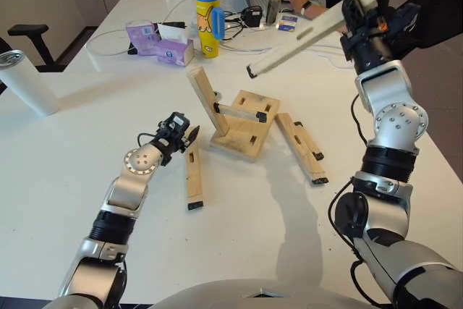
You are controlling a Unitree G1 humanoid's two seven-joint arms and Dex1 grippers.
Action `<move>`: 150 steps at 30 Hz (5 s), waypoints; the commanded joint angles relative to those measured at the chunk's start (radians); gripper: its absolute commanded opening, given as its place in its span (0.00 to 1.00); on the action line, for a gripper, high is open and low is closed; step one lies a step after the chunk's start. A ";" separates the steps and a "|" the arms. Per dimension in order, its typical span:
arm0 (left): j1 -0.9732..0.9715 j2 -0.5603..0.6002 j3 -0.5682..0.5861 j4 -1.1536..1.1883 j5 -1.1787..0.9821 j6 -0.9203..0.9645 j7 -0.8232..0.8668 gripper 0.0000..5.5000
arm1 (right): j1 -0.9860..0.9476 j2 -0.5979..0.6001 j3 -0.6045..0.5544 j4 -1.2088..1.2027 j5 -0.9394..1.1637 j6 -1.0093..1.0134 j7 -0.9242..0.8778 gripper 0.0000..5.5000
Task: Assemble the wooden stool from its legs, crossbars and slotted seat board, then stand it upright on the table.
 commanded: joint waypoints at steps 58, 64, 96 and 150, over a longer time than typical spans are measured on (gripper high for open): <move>0.059 -0.089 0.030 -0.201 0.008 0.044 0.023 0.52 | 0.516 0.098 0.201 -0.300 -0.447 -0.112 -0.084 0.19; 0.042 -0.115 0.044 -0.222 -0.032 0.067 0.019 0.52 | 0.491 0.101 0.263 -0.279 -0.482 -0.124 -0.031 0.19; 0.071 -0.149 0.012 -0.286 -0.022 0.087 0.036 0.52 | 0.561 -0.018 0.472 -0.148 -0.740 -0.154 0.128 0.19; 0.060 -0.183 0.038 -0.297 -0.046 0.117 0.074 0.52 | -0.048 0.015 0.244 0.436 -0.354 0.329 0.332 0.38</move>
